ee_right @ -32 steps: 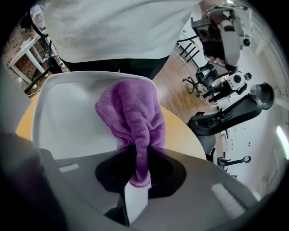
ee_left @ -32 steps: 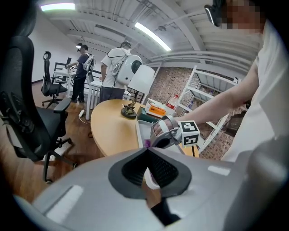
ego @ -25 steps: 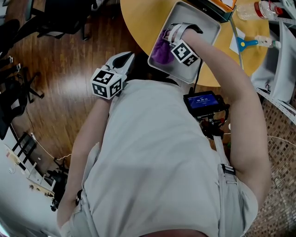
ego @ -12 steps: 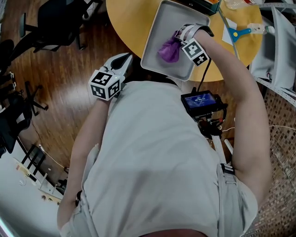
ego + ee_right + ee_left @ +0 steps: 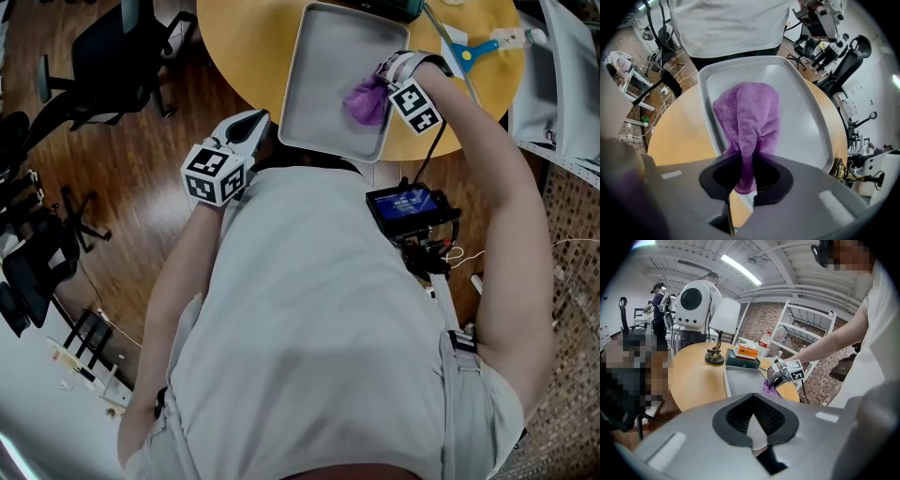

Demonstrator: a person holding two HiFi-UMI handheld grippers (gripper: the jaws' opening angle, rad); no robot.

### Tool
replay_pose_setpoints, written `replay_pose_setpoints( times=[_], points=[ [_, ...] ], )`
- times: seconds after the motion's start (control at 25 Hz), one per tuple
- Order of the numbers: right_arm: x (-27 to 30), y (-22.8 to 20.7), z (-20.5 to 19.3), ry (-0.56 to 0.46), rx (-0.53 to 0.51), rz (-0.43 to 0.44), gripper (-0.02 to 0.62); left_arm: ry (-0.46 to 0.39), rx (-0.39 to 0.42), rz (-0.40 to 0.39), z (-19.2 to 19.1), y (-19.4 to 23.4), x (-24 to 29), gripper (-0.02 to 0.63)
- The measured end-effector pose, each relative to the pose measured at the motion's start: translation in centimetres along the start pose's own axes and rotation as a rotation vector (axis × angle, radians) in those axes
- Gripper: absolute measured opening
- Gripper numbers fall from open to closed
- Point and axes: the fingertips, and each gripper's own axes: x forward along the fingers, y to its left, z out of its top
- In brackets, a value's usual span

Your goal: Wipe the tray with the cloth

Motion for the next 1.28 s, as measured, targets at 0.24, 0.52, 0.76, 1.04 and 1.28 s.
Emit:
replay_pose_setpoints(
  times=[0.24, 0.52, 0.76, 1.04, 1.28],
  points=[
    [0.3, 0.3, -0.8, 0.007, -0.012, -0.011, 0.057, 0.006, -0.008, 0.007, -0.4, 0.5, 0.3, 0.0],
    [0.3, -1.9, 0.2, -0.015, 0.01, -0.07, 0.06, -0.003, -0.033, 0.018, -0.6, 0.2, -0.2, 0.001],
    [0.8, -7.6, 2.3, -0.046, -0.003, -0.106, 0.06, -0.017, -0.064, 0.045, -0.8, 0.6, -1.1, 0.0],
    [1.1, -12.1, 3.8, -0.028, -0.067, -0.079, 0.06, -0.043, -0.096, 0.093, -1.2, 0.7, -2.7, 0.0],
    [1.2, -14.9, 4.5, -0.011, -0.078, -0.071, 0.06, -0.047, -0.128, 0.114, -2.3, 0.6, -3.6, 0.001]
  ],
)
